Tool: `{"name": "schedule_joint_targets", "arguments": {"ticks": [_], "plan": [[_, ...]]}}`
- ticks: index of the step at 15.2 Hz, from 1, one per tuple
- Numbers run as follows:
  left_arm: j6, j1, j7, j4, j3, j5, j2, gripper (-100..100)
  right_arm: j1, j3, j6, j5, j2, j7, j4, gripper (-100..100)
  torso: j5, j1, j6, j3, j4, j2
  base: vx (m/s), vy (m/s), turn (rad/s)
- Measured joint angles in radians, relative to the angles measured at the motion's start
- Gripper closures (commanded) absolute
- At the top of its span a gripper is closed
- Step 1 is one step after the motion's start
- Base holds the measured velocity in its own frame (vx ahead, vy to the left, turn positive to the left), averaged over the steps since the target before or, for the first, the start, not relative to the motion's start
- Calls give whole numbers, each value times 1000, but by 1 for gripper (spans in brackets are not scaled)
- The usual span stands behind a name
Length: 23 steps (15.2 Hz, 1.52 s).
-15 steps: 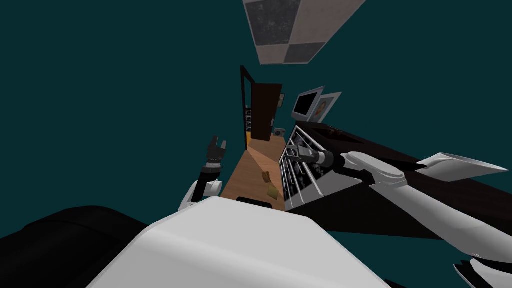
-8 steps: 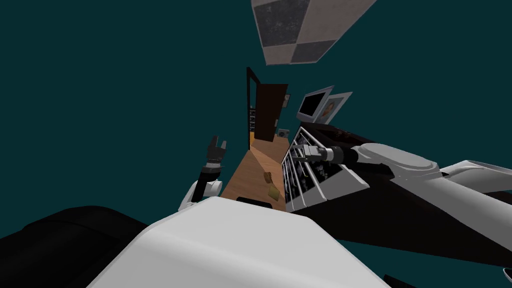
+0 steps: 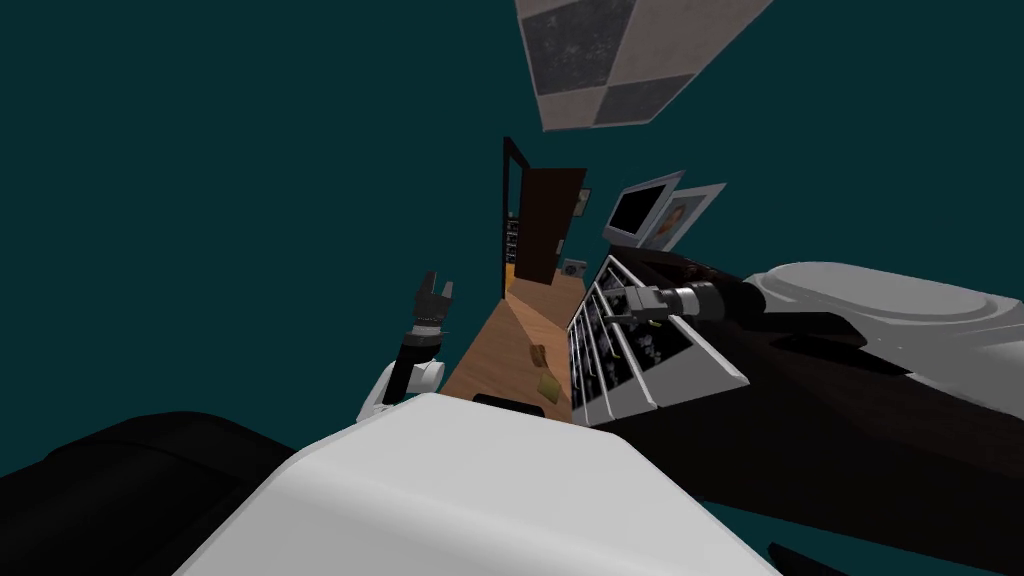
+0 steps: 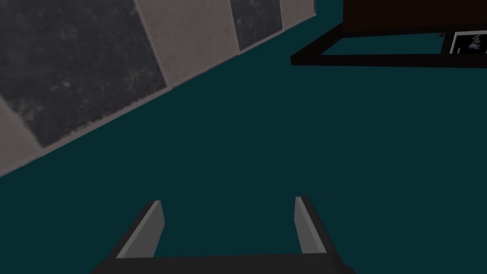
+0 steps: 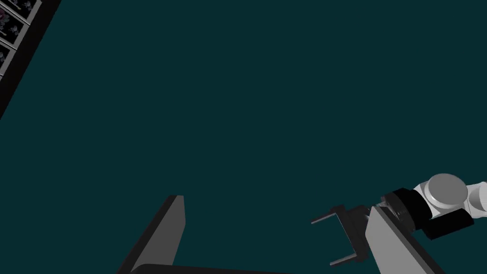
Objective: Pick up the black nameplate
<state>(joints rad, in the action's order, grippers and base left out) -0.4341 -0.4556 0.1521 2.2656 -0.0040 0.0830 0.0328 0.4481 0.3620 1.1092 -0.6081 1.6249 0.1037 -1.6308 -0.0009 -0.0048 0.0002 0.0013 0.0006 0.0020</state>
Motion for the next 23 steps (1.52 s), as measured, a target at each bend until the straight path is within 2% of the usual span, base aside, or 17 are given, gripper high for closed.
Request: {"name": "schedule_joint_targets", "arguments": {"ticks": [2,7,8,9,10,11,12,15,16,20,21,23], "plan": [[0,0,0,0,0,0,0,0,22,14,32,-21,57,-3,24,-100,0,-1,0,0,0,1,-43,-78,197],[0,0,0,0,0,0,0,0,111,71,131,-109,178,4,94,-100,-1,-4,0,1,0,1,-42,-101,152],[0,0,0,0,0,0,0,0,122,85,150,-125,201,-1,110,-100,-1,-5,0,1,0,1,-36,-109,131],[0,0,0,0,0,0,0,0,121,97,156,-126,238,-5,103,-100,-1,-5,1,1,0,1,-18,-77,28],[0,0,0,0,0,0,0,0,135,100,169,-140,246,0,111,-100,-1,-4,1,0,0,0,-26,-82,88],[0,0,0,0,0,0,0,0,163,105,199,-178,243,8,143,-100,-1,-4,0,0,0,0,-30,-85,102],[0,0,0,0,0,0,0,0,172,113,219,-189,264,13,148,-100,-1,-4,1,0,0,0,-18,-62,37],[0,0,0,0,0,0,0,0,188,138,263,-208,313,6,171,-100,-1,-4,1,0,0,-1,-28,-104,99],[0,0,0,0,0,0,0,0,186,163,269,-201,350,-7,170,-100,-1,-6,1,0,0,0,-40,-140,90],[0,0,0,0,0,0,0,0,219,183,334,-258,385,4,201,-100,-2,-5,1,0,0,-1,-26,-103,62],[0,0,0,0,0,0,0,0,226,199,350,-264,409,4,204,-100,-2,-6,1,0,0,-1,-23,-149,66],[0,0,0,0,0,0,0,0,239,196,406,-309,413,9,239,-100,-3,-9,1,-1,0,-1,-21,-155,61]]}}
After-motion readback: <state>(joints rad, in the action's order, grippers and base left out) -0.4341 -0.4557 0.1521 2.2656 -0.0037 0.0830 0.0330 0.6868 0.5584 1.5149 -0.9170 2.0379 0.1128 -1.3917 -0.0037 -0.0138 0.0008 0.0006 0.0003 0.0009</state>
